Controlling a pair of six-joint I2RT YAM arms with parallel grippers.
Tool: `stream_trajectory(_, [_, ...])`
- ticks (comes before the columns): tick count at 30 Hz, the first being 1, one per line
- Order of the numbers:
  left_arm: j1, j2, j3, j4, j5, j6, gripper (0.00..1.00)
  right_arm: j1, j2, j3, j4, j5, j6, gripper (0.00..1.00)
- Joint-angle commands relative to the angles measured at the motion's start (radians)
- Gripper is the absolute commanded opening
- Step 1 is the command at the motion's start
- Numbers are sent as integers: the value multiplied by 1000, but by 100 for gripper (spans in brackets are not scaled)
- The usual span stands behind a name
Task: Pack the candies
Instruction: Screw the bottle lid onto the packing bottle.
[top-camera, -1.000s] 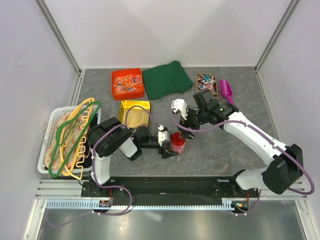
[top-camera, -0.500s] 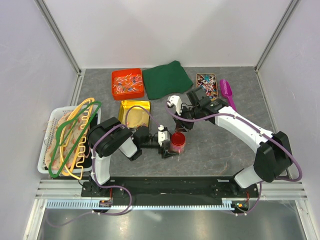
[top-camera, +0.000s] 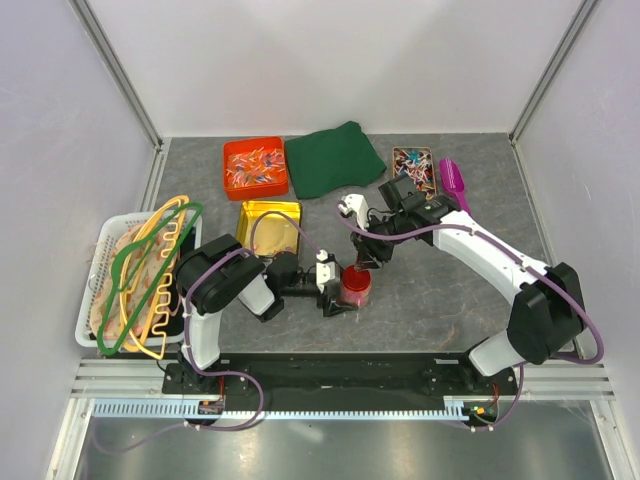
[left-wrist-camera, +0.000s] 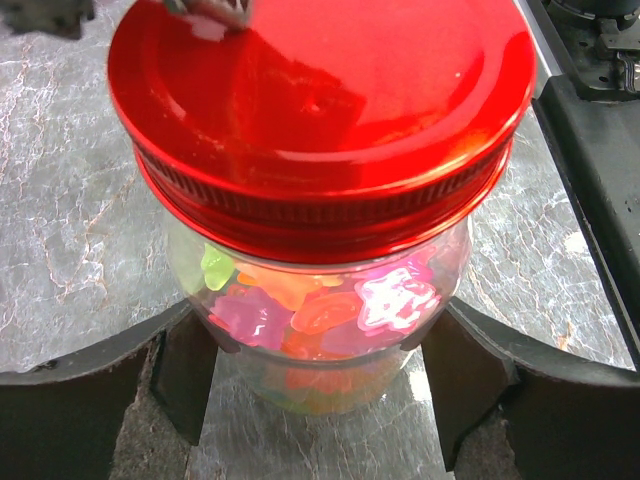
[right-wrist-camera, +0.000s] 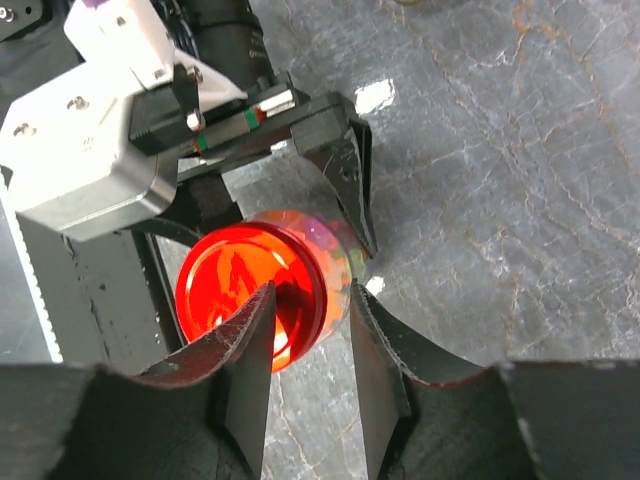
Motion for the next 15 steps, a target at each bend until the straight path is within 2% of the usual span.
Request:
stream_trajectory(1, [3,3,-12,99,-2,36,80,-12,3,40,-53,-65,-33,40])
stream_trajectory(7, [3,4,-14,100,-2,35,80,-32,13,50,-132,-105,-71,23])
stream_trajectory(15, [5,1,-14,102,-3,35,81,-33,-61,-24,-170,-108,-91,22])
